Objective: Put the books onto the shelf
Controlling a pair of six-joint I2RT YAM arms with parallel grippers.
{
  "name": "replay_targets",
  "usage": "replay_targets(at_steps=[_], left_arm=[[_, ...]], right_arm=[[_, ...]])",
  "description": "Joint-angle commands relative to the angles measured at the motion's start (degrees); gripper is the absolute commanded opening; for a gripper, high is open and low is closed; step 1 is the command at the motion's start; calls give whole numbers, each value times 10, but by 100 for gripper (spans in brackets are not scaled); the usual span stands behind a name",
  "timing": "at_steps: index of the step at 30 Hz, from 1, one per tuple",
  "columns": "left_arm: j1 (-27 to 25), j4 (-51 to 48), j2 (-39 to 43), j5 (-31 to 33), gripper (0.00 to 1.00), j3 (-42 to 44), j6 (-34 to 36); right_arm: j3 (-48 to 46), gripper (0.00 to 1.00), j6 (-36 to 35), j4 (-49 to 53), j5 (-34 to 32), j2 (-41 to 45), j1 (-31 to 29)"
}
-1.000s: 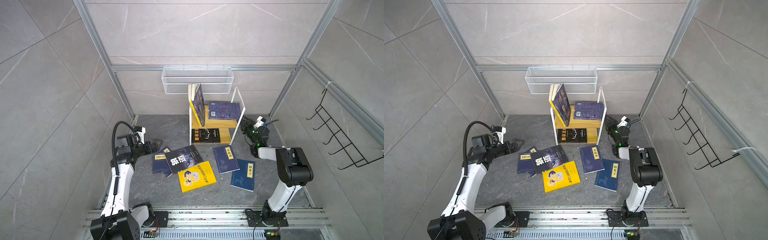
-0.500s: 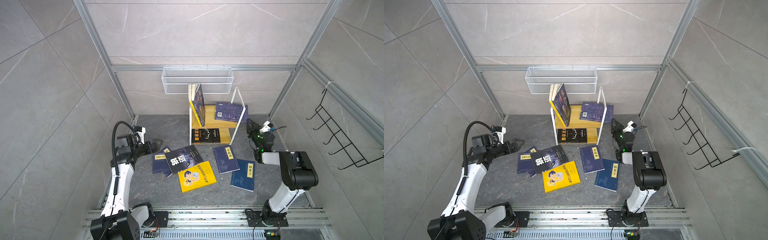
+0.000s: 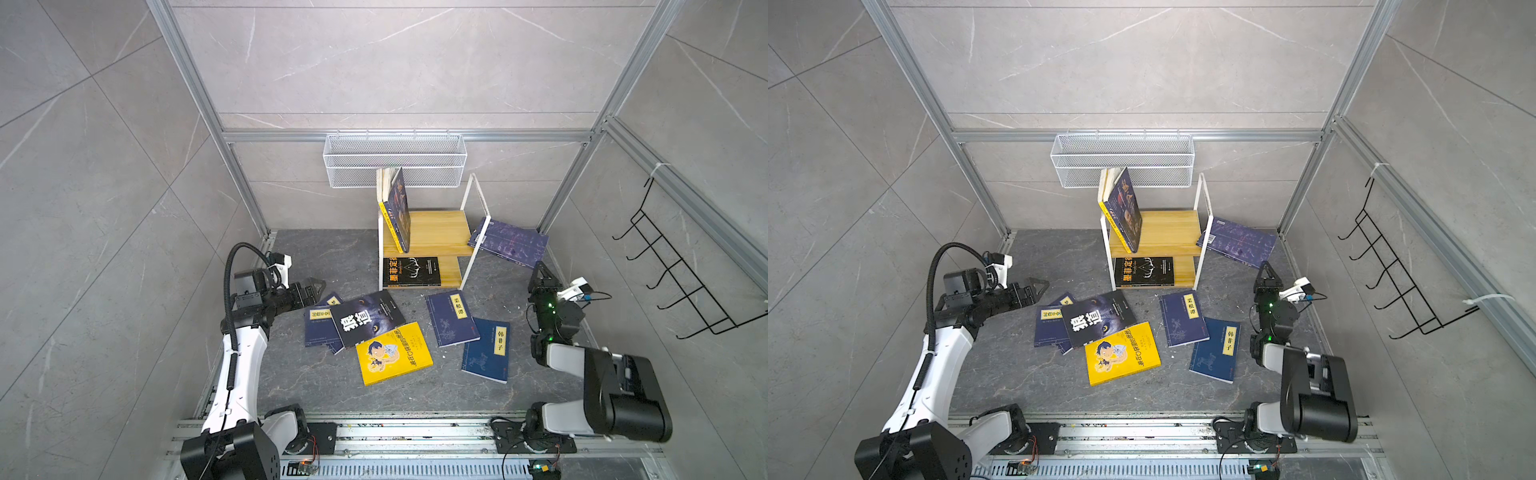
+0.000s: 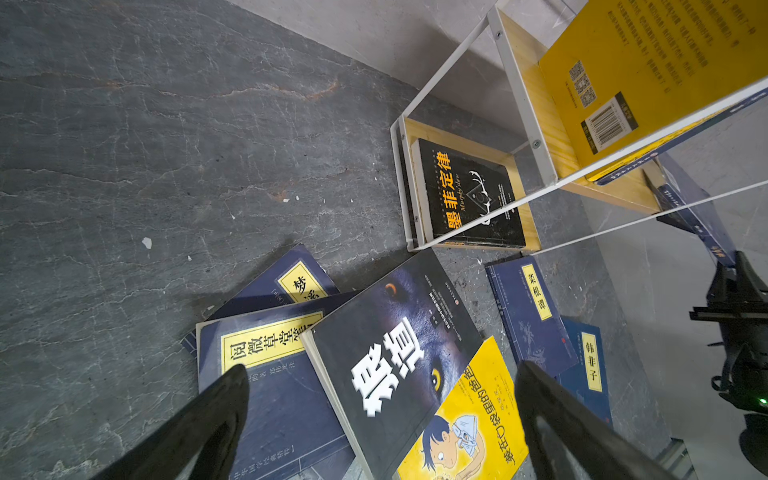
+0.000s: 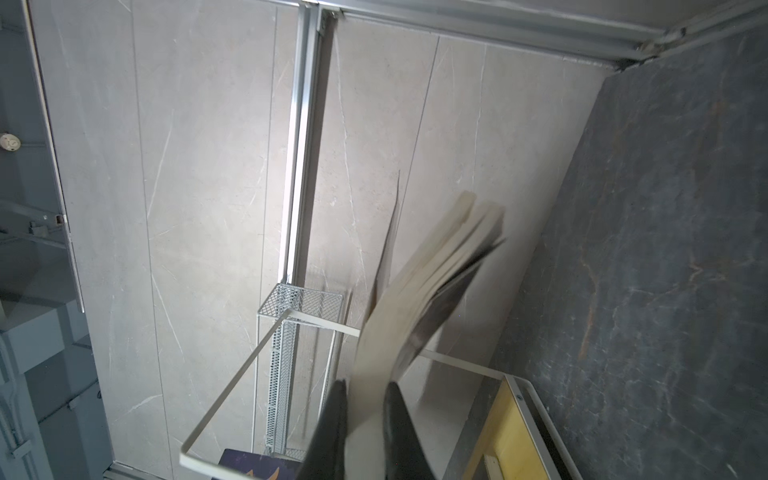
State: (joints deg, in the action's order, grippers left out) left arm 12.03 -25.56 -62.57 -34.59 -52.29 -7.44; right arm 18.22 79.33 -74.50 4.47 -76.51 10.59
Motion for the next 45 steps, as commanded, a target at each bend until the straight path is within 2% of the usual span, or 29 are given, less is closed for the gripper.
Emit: replay_targets(at_steps=[1,4,8,10,12,18,21,26,30,33,36,40,43,45], left_arm=[[0,-23,-2,1,100,-47,35],[-6,-69,-6,19,100,-89,64],[-29,-113,-10,32,100,-138,111],[-41,-136,-16,29,100,-165,132],[-52,-152,-18,19,100,-191,157],[-90,-195,-41,-2,100,-270,215],[-138,-220,-51,25,100,-309,253],[-279,-244,-76,110,100,-350,299],[-315,-242,-110,81,100,-383,261],[-340,-237,-127,54,100,-397,235],[-367,-231,-143,38,100,-397,220],[-411,-232,-163,75,100,-397,241],[-445,-242,-173,106,100,-407,272],[-462,-244,-178,123,100,-418,284]], right_arm=[[-23,0,-56,59,-5,104,-1],[-31,0,-94,198,-4,237,-1],[10,0,-190,482,-29,435,-1],[50,0,-241,607,-43,502,-2],[95,0,-279,719,-39,541,-1],[194,0,-324,929,2,567,-1],[236,0,-331,987,25,563,-2],[315,0,-321,1031,125,496,-1],[362,0,-332,1029,204,445,-2],[405,0,-348,1057,229,415,-3],[430,0,-335,1065,227,399,-7],[463,0,-298,1073,206,371,-22],[500,0,-290,1084,158,336,-57],[528,0,-286,1091,122,307,-102]])
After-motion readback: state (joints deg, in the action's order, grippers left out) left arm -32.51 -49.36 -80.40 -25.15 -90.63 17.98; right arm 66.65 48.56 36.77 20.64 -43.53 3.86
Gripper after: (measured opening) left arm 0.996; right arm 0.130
